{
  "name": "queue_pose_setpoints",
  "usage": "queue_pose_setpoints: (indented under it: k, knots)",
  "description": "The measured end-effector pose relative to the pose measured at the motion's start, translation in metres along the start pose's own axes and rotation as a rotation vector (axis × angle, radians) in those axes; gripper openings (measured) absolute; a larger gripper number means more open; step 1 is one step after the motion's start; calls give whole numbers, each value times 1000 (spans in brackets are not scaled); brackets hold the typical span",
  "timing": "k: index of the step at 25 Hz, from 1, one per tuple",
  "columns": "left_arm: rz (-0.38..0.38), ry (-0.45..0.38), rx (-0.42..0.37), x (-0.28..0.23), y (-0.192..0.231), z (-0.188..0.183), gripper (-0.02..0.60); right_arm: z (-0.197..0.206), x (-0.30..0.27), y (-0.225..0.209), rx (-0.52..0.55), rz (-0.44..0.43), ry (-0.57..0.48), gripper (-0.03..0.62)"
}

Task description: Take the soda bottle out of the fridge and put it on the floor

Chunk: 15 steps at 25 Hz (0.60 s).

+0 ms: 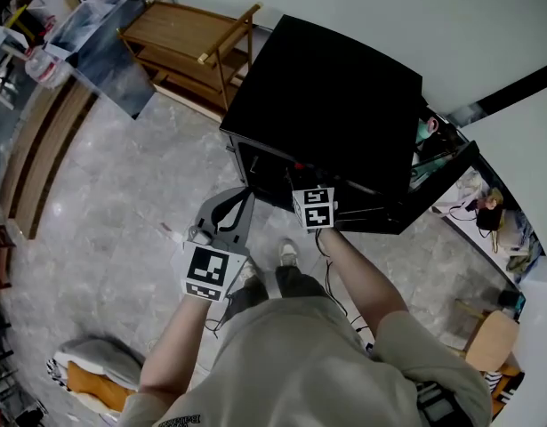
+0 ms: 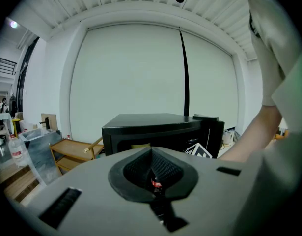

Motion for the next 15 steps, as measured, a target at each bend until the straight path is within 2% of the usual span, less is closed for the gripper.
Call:
queue_pose_setpoints:
  k: [10,15]
  knots:
    - [0,35,20,-2,5,10,6,12,-35,-7,9,-31,78,188]
    - [-2,54,30,-3,8,14,6,11,-38,-6,10,-42,56,142]
Point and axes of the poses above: the fingertips, and each gripper's own axes: x backward along the fingers, y to its left, z out of its underside, the point moved 6 cm from there along x, backward along the fingers, and after that the axes turned 3 degrees about x, right-handed, at the moved point
